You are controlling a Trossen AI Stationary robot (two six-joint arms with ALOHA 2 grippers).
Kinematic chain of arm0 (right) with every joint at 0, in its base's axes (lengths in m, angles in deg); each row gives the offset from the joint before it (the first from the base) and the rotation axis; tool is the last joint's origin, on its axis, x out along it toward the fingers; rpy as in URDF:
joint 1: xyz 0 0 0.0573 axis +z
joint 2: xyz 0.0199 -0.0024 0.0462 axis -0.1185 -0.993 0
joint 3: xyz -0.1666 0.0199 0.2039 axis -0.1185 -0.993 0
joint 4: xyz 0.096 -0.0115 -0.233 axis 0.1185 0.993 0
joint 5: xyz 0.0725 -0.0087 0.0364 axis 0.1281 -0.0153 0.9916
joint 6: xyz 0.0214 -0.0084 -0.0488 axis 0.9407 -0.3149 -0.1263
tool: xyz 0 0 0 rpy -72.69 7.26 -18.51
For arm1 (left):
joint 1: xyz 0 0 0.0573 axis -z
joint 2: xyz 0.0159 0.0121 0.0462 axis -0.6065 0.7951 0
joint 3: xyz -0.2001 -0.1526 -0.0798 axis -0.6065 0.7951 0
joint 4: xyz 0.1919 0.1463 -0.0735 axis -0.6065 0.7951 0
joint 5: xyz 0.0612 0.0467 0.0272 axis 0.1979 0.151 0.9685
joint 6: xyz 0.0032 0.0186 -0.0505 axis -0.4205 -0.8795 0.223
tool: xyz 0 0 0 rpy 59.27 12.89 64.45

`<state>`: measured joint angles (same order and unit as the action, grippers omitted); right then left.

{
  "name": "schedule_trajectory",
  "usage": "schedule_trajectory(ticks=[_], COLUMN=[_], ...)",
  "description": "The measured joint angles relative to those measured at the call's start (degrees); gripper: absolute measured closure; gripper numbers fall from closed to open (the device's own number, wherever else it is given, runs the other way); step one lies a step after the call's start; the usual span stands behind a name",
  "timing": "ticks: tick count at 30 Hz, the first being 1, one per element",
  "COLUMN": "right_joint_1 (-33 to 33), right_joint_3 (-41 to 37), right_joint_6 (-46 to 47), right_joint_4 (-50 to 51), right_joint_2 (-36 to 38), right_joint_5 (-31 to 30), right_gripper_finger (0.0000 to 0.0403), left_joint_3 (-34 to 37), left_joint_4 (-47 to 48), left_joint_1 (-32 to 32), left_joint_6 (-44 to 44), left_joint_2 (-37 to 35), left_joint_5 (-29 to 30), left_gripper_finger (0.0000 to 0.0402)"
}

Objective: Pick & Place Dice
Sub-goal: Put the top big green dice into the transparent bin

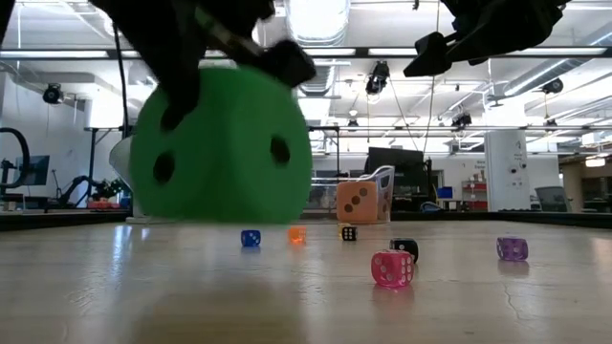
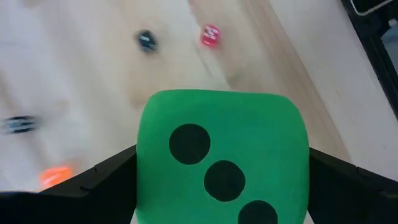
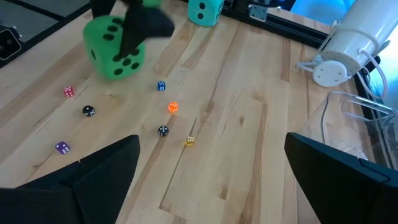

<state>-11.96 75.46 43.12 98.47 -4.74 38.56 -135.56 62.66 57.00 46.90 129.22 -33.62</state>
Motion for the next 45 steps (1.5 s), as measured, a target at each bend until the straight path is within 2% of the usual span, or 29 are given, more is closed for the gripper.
schedule_trajectory(ticks=[9,18,26,31,40,45], right_joint_1=[0.0,0.0,0.0,0.0,0.0,0.0], right_joint_3=[0.0,0.0,0.0,0.0,0.0,0.0], right_joint_6=[0.0,0.0,0.0,0.0,0.0,0.0], right_joint_4=[0.0,0.0,0.0,0.0,0.0,0.0], right_joint_2=[0.0,0.0,0.0,0.0,0.0,0.0], right_joint_5=[0.0,0.0,0.0,0.0,0.0,0.0], right_gripper_finger=[0.0003,0.0003,0.0003,0.0003,0.0003,0.0003], left_joint_3=[0.0,-0.2,-4.9,-5.1,-5.1,-5.1], left_joint_4=[6.8,6.3,4.8,0.8,-7.9,-9.5], left_joint_1=[-3.2,-13.8,-27.3,-33.4,-41.6,-44.6], left_joint_6=[1.2,1.3,-6.7,-14.7,-23.7,-26.3], left_joint_2=[-7.5,-14.0,-14.2,-14.0,-11.0,-9.4], left_joint_5=[11.5,18.3,18.4,15.3,13.7,13.0], left_gripper_finger=[0.0038,0.0038,0.0037,0.0037,0.0037,0.0036])
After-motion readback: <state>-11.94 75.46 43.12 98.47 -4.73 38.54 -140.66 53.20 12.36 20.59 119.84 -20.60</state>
